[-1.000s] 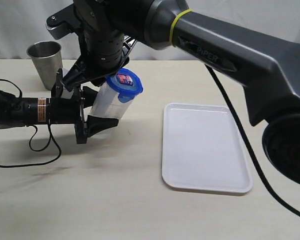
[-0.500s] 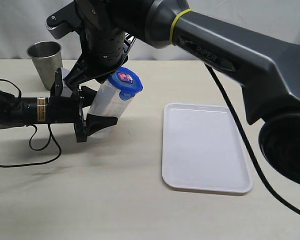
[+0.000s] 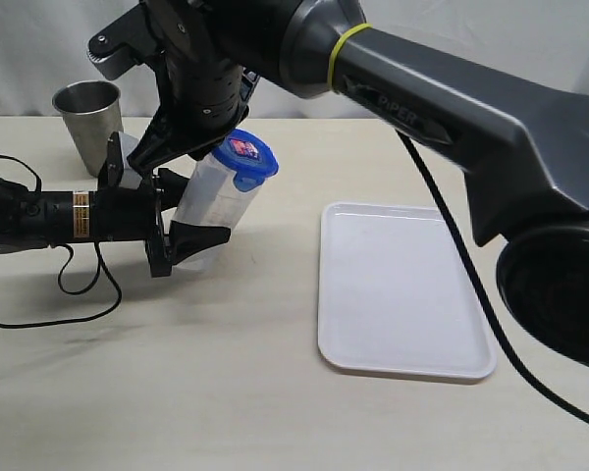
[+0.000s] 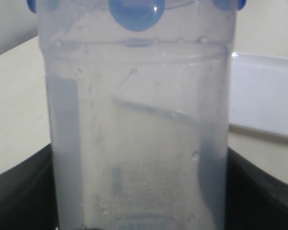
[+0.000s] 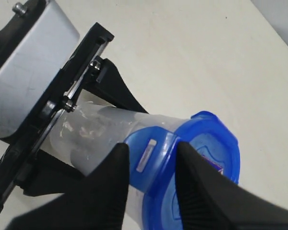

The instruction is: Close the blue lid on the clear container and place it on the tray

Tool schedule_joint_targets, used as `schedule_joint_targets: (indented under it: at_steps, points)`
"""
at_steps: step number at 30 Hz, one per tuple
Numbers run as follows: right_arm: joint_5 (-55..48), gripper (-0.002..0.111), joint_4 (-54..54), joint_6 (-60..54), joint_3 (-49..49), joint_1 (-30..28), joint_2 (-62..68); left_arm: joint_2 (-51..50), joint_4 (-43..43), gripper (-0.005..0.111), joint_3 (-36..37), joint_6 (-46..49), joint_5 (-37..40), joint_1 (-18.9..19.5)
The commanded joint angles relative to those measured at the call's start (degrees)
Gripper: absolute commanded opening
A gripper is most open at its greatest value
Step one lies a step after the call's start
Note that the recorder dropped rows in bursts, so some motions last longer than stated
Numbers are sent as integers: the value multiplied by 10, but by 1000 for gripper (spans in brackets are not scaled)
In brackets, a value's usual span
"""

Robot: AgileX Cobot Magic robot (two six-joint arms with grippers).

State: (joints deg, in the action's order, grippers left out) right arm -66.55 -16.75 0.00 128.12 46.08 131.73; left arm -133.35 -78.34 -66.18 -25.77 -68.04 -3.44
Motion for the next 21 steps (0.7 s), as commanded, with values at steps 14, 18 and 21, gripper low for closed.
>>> schedule_joint_targets:
  at_steps: [14, 18, 21]
  points:
    - [-34, 22, 25, -29, -20, 0, 57, 4, -8, 0, 2, 19, -19, -3]
    - [-34, 22, 6, -29, 10, 0, 56, 4, -3, 0, 2, 21, -19, -3]
    - [-34, 22, 24, -36, 44, 0, 50, 4, -1, 0, 2, 27, -19, -3]
